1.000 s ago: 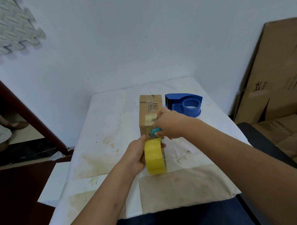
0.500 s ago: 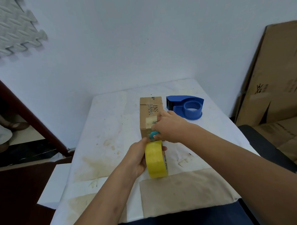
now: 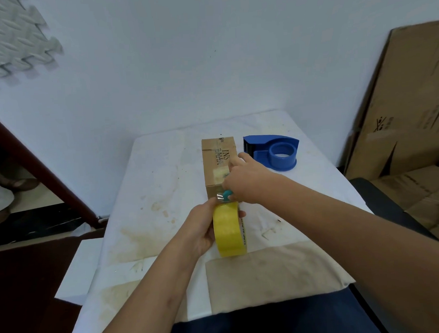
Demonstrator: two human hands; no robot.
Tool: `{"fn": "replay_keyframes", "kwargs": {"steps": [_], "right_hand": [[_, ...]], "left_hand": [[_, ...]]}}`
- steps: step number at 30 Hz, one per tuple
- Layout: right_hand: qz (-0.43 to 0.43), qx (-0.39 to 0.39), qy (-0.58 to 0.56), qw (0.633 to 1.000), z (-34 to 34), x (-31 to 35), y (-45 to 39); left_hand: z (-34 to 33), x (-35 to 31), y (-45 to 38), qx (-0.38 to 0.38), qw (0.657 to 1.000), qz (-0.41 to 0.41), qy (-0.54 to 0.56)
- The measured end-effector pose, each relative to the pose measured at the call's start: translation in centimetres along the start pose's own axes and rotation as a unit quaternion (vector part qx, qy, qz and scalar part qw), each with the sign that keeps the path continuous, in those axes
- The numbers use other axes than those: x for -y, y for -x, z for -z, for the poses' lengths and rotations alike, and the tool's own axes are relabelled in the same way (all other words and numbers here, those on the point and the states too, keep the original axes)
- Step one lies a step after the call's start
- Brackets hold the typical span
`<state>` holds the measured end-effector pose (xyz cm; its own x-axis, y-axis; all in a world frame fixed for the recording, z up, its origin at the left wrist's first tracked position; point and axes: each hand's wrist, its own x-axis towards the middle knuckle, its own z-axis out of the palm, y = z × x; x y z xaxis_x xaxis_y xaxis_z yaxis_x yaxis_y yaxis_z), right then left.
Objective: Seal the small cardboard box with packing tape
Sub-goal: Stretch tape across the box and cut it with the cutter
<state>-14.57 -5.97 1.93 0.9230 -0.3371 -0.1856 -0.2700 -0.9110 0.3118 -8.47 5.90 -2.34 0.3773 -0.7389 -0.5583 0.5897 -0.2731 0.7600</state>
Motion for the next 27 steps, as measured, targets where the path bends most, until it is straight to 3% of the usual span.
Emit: {"fn": "replay_keyframes", "kwargs": {"steps": [16,20,27], "right_hand": [[-0.004,0.067,-0.050,0.997,2.7,0.5,-0.1],[0.001,0.098,0.009,0.995,2.4,0.9,-0.7],[0.016,0.062,-0.005,0.998,1.7,0.0,0.0]], "left_hand": [[0.6,-0.4,0.5,-0.009,0.999,0.016,-0.044],[1.1,-1.1,0.9,-0.011,0.998,0.018,-0.055],[2.3,-1.7,1.8,-0.004,0.991,0.053,-0.121]]}}
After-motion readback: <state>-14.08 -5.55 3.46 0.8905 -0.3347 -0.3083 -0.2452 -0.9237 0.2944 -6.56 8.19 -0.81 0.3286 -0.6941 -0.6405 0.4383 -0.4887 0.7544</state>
